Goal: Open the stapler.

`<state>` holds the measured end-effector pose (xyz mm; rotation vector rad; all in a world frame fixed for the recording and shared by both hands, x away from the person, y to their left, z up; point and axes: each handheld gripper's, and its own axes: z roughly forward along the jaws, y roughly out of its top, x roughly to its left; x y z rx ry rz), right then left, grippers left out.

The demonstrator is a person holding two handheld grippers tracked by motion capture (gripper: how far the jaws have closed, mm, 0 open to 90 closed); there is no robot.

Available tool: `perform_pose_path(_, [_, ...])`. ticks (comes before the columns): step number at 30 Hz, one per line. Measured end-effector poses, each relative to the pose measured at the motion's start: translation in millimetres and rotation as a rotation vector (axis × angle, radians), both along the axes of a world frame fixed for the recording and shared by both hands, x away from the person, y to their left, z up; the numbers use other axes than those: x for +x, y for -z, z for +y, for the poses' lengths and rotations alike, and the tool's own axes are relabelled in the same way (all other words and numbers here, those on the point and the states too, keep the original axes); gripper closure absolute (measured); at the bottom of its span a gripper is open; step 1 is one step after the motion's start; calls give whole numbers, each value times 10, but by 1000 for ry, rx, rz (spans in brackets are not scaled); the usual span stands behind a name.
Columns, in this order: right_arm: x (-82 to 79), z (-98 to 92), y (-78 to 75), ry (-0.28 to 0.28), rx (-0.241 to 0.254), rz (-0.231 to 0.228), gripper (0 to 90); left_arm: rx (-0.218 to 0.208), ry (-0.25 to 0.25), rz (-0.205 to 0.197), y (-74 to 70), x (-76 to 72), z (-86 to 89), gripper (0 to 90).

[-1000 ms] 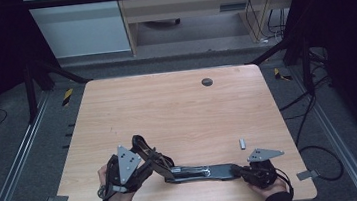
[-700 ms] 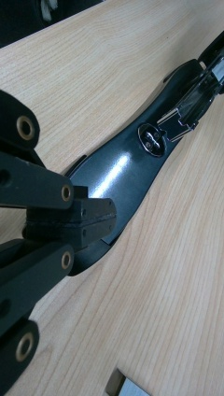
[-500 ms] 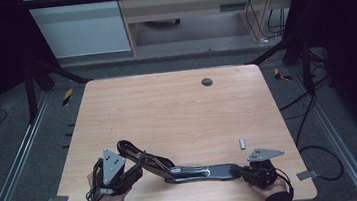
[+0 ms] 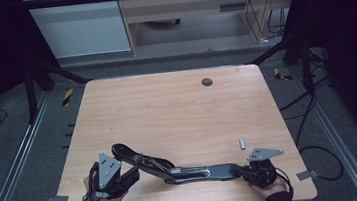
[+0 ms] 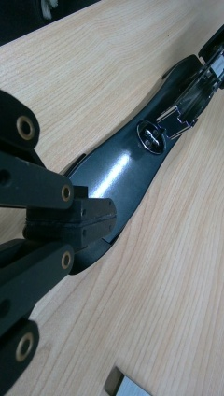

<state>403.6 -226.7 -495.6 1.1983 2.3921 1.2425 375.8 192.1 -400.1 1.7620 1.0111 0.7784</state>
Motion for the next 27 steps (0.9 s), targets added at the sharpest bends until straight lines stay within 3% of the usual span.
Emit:
perform_pose_path(5, [5, -48, 0, 18, 7, 12, 900, 52, 3, -15, -10, -15, -11, 434])
perform_pose_path(13, [2, -39, -15, 25, -18, 10, 867, 53, 19, -2, -70, -59, 12, 357])
perform_pose_path(21, [2, -53, -30, 84, -49, -11, 650, 64, 25, 4, -106, -95, 72, 320])
perform_pose_path(23, [-2, -62, -42, 112, -51, -19, 580, 72, 25, 22, -87, -109, 106, 308])
perform_pose_path(27, [-2, -97, -62, 161, -44, -30, 528, 88, 22, 40, -40, -148, 176, 297])
